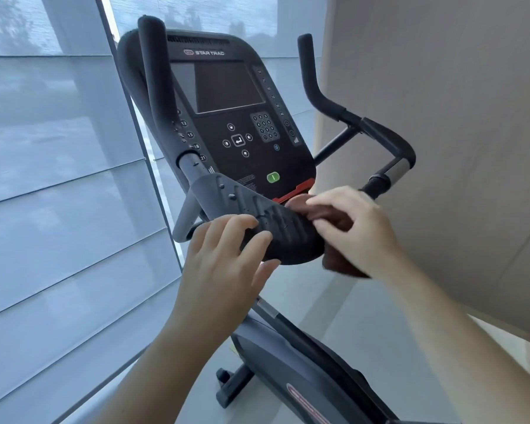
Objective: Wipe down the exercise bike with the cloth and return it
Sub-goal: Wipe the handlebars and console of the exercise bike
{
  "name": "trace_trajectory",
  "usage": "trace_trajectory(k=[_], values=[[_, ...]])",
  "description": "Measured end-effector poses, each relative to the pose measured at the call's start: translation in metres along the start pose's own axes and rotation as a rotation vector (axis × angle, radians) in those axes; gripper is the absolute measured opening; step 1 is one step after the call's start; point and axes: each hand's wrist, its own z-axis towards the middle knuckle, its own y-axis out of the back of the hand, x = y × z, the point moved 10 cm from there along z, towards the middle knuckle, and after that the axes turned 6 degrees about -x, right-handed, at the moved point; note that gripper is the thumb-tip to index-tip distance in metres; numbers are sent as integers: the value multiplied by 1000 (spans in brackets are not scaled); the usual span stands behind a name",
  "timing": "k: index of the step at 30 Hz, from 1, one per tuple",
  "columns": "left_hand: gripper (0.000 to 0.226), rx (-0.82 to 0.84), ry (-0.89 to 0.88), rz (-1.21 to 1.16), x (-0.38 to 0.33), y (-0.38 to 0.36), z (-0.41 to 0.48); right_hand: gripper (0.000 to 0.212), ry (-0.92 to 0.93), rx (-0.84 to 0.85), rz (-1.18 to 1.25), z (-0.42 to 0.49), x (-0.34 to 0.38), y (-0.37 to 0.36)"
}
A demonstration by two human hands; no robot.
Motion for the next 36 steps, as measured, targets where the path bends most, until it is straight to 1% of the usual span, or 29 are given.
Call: trace_trajectory(k=[2,5,9,12,14,18,20,22,24,25,27,29,31,33,36], values=[[28,14,-14,-4,-13,-5,6,23,58,-26,34,-12,7,2],[29,47,-51,-40,-34,-16,15,24,29,-1,28,-1,-7,3],[31,37,-50,-67,-58,-30,31,25,7,-15,1,13,-40,13],[31,27,-21,-63,-74,-44,47,24,24,14,17,28,-69,18],[31,41,23,-47,-79,-57,58,23,-6,42,23,44,-96,22],[30,86,115,34,-80,-82,71,22,4,101,-105,73,-143,26],[28,74,156,67,-82,-92,78,20,-6,106,-101,84,-155,27],[25,65,188,84,-85,-101,82,19,20,67,-70,81,-150,26],[23,64,209,92,-88,-112,84,22,104,41,15,66,-131,20],[22,66,215,98,-89,-117,85,25,138,54,72,60,-122,17],[21,80,221,116,-90,-126,86,24,182,150,124,63,-116,11],[21,96,232,131,-88,-132,84,20,180,264,21,83,-129,5],[25,118,247,156,-86,-135,83,17,104,313,-84,100,-148,5],[25,123,258,169,-85,-137,82,15,76,298,-106,100,-148,3],[17,111,250,198,-87,-136,83,19,193,263,-28,79,-122,-8]])
